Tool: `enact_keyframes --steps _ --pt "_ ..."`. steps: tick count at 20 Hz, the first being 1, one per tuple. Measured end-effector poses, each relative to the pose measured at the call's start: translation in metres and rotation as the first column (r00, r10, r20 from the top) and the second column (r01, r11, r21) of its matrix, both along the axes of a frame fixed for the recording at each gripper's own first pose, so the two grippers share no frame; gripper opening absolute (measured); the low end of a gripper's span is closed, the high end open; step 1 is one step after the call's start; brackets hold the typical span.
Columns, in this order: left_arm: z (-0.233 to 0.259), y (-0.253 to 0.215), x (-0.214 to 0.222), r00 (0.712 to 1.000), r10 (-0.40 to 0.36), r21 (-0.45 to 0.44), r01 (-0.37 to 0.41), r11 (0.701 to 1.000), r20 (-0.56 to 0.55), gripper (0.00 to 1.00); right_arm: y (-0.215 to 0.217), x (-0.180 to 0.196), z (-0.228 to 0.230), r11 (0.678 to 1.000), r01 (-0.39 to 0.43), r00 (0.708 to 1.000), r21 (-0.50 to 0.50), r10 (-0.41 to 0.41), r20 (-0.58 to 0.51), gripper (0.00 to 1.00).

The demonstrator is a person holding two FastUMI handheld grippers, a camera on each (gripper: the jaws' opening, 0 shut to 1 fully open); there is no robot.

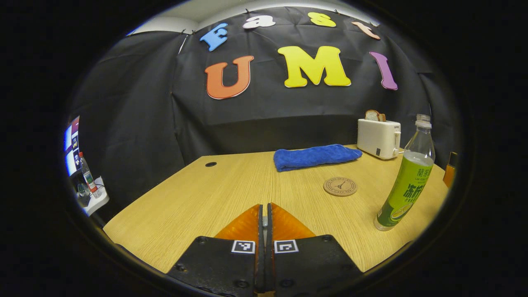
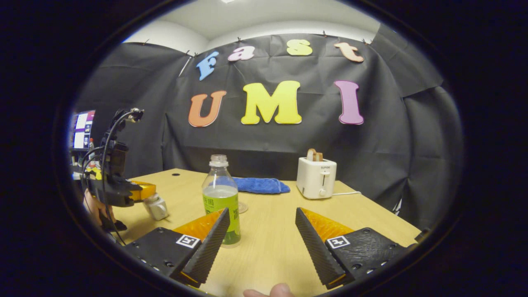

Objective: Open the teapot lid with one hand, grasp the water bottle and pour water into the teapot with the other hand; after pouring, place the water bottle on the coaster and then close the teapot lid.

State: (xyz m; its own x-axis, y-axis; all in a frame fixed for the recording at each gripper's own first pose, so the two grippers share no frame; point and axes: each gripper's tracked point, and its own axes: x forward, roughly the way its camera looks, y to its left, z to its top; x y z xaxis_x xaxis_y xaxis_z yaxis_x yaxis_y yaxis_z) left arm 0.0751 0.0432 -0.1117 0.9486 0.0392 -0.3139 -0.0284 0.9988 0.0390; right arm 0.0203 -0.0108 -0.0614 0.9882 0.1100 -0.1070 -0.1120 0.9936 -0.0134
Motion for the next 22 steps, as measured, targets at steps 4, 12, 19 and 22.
enact_keyframes --steps 4,12,19,22 --pt "0.019 0.001 -0.011 0.999 -0.015 -0.016 0.015 1.000 0.048 0.03 0.019 0.001 -0.007 0.998 -0.055 0.998 0.013 0.055 -0.022 0.96" --pt "0.038 0.015 -0.049 0.995 -0.013 -0.029 0.016 0.999 0.101 0.02 0.062 0.030 -0.027 0.994 -0.109 0.991 0.025 0.111 -0.079 0.96" --pt "0.038 0.027 -0.059 0.995 0.004 -0.074 0.004 0.997 0.103 0.03 0.076 0.060 -0.040 0.997 -0.070 0.990 0.035 0.074 -0.120 0.95" --pt "0.040 0.031 -0.058 0.994 0.003 -0.086 0.007 0.996 0.112 0.03 0.078 0.060 -0.036 0.998 -0.063 0.991 0.019 0.065 -0.121 0.75"
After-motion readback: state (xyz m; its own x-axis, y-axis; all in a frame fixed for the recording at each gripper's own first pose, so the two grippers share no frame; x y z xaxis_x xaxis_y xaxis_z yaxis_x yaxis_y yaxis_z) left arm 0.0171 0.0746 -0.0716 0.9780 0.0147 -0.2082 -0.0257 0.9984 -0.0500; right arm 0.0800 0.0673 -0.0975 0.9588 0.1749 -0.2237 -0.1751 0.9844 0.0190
